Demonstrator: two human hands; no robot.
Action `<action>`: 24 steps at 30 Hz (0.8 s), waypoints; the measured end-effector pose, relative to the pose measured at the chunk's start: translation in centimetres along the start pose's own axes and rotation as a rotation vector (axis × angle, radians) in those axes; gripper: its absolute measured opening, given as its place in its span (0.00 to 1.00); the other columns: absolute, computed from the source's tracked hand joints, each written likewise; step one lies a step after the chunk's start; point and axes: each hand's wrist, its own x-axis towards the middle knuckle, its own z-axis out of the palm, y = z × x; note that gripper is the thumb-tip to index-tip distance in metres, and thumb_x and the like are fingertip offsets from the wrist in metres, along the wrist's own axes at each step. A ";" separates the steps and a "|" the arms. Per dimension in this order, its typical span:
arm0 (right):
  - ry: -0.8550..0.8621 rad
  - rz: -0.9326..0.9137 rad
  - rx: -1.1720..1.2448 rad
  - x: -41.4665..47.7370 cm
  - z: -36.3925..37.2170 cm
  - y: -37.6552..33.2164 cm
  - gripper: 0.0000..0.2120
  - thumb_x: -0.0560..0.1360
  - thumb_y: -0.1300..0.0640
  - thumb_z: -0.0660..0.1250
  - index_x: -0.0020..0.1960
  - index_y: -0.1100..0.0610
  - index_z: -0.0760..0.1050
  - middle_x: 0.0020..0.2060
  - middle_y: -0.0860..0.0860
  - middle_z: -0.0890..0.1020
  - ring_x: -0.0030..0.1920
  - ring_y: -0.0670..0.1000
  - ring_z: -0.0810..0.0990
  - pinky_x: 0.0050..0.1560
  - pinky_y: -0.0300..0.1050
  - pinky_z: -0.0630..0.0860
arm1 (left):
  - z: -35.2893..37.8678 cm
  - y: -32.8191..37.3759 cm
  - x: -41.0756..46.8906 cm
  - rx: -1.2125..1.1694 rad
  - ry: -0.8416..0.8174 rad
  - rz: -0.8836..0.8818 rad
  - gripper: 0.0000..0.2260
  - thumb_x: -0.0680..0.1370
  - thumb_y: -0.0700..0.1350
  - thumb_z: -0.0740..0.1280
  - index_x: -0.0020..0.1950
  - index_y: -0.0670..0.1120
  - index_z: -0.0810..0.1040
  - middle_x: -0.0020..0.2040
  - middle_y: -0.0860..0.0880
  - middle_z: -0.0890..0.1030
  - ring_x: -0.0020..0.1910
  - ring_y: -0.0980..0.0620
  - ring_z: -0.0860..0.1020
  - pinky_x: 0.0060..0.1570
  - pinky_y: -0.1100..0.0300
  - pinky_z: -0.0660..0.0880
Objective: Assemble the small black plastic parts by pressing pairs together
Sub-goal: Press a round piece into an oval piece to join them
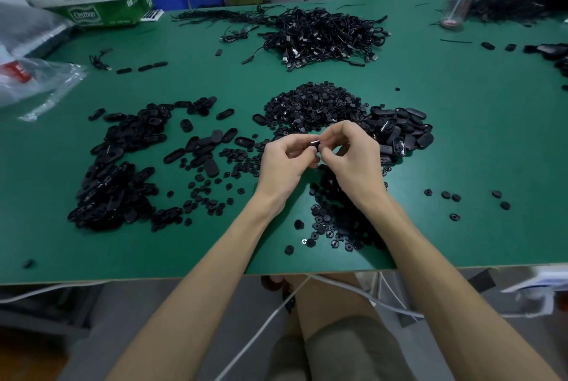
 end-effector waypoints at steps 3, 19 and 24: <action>0.006 0.043 0.029 0.1 -0.2 0.1 0.09 0.73 0.69 0.71 0.48 0.57 0.78 0.41 0.47 0.83 0.42 0.42 0.81 0.43 0.33 0.75 | 0.1 -0.1 -0.2 0.025 0.002 0.013 0.11 0.79 0.33 0.69 0.55 0.46 0.86 0.44 0.52 0.88 0.40 0.56 0.84 0.45 0.64 0.80; 0.072 0.085 0.072 0.0 -0.7 -0.1 0.13 0.72 0.58 0.79 0.52 0.58 0.79 0.48 0.51 0.82 0.48 0.46 0.80 0.50 0.35 0.74 | -0.2 0.0 0.1 -0.086 -0.013 -0.029 0.07 0.81 0.35 0.68 0.56 0.41 0.84 0.45 0.42 0.86 0.42 0.49 0.84 0.48 0.57 0.81; 0.035 0.134 0.163 0.1 -0.8 0.0 0.08 0.72 0.59 0.80 0.46 0.55 0.81 0.38 0.44 0.83 0.38 0.40 0.80 0.43 0.34 0.75 | -0.2 -0.1 0.0 -0.091 -0.021 -0.016 0.07 0.81 0.36 0.69 0.56 0.42 0.84 0.44 0.44 0.87 0.42 0.50 0.84 0.47 0.58 0.81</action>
